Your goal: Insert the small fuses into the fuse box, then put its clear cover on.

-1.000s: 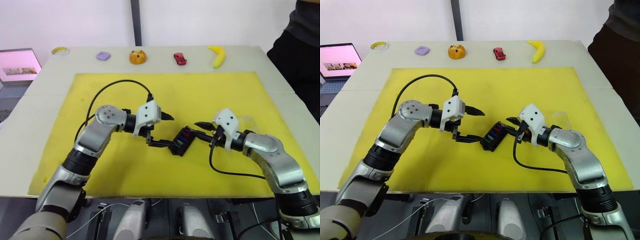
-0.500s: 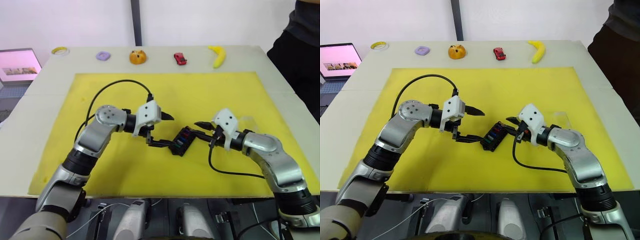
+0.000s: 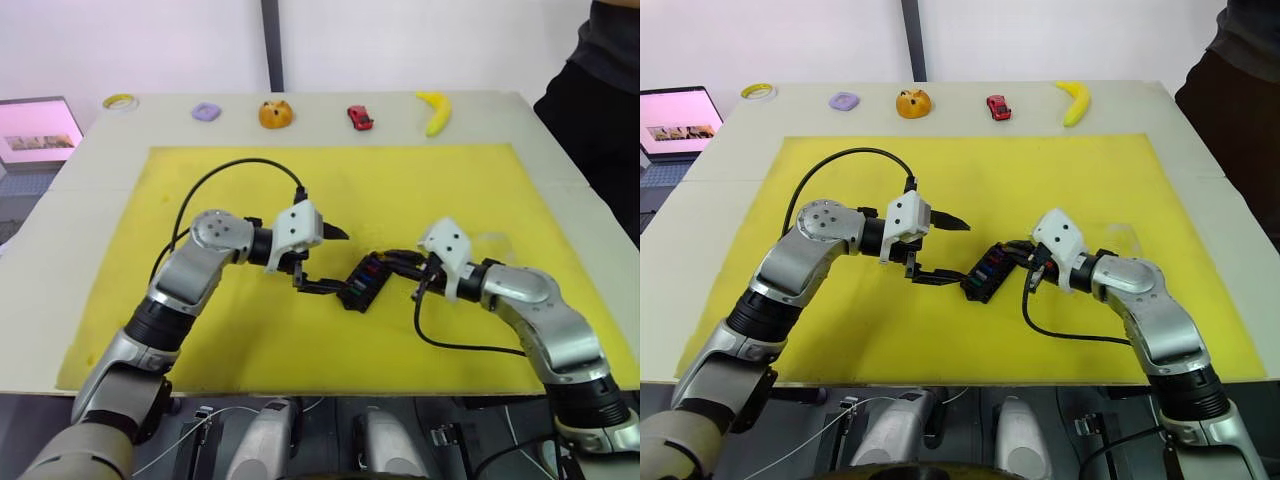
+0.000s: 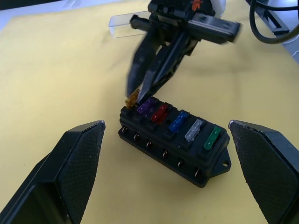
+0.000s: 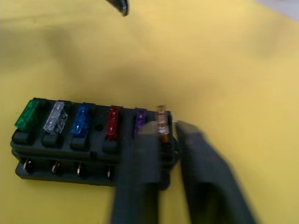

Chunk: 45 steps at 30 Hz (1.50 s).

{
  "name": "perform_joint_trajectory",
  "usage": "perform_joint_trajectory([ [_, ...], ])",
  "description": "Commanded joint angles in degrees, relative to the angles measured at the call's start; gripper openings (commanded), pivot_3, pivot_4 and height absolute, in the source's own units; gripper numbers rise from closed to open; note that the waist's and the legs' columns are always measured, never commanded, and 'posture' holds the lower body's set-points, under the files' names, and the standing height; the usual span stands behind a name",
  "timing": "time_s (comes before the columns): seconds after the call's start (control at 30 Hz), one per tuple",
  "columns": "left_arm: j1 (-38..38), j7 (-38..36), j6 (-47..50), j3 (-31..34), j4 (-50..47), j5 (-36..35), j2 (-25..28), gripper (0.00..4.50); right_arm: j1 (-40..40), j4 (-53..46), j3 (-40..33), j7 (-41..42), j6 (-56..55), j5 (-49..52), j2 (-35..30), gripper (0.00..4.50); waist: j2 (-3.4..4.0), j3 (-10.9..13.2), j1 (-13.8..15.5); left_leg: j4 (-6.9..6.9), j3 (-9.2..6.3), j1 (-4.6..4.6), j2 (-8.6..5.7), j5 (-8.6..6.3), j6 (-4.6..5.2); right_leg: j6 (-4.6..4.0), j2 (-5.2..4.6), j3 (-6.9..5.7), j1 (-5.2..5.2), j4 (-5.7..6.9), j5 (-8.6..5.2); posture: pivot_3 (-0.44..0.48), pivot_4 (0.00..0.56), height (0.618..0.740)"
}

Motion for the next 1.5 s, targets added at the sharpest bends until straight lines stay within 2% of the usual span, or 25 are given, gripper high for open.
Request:
perform_joint_trajectory([
  [0.03, -0.9, 0.2, -0.1, 1.1, -1.8, -0.5, 0.4, 4.50, -0.8, -1.4, -0.6, 0.4, -0.4, 0.8, 0.2, 0.04, 0.00, 0.0, 0.0, 0.00, 0.00, 0.00, 0.00, 0.00, 0.00, 0.00, 0.00, 0.00, 0.00, 0.00, 0.00, 0.000, 0.150, 0.735],
  [0.27, -1.0, 0.2, -0.2, 1.1, -1.3, -0.4, 0.3, 4.50, -1.0, -2.8, -1.3, 0.5, 0.4, 1.8, 0.0, 0.04, 0.00, 0.0, 0.0, 0.00, 0.00, 0.00, 0.00, 0.00, 0.00, 0.00, 0.00, 0.00, -0.01, 0.00, 0.00, 0.000, 0.150, 0.735],
  [0.57, -0.6, 0.0, -0.4, 0.9, -1.5, -0.3, 0.5, 4.50, -5.3, -5.7, -2.0, 2.8, 5.1, 4.2, -3.4, 0.04, 0.00, 0.0, 0.0, 0.00, 0.00, 0.00, 0.00, 0.00, 0.00, 0.00, -0.01, 0.00, 0.00, -0.01, 0.00, 0.000, 0.150, 0.735],
  [0.9, -0.9, 0.0, -1.0, 0.7, -1.0, 0.0, 0.4, 4.50, -7.9, -2.3, 1.4, 5.5, 5.9, 1.6, -7.0, 0.04, 0.00, 0.0, 0.0, -0.01, 0.00, 0.00, 0.00, -0.01, 0.01, 0.00, -0.01, 0.00, -0.01, -0.01, 0.00, 0.000, 0.150, 0.735],
  [1.5, -0.8, 0.4, -0.8, 0.9, -1.4, 0.0, 0.4, 4.50, -8.6, -0.5, 2.8, 4.5, 4.9, 0.6, -4.8, 0.04, 0.00, 0.0, 0.0, -0.01, 0.00, 0.00, 0.00, -0.01, 0.01, 0.00, -0.01, 0.00, -0.01, -0.01, 0.00, 0.000, 0.150, 0.735],
])
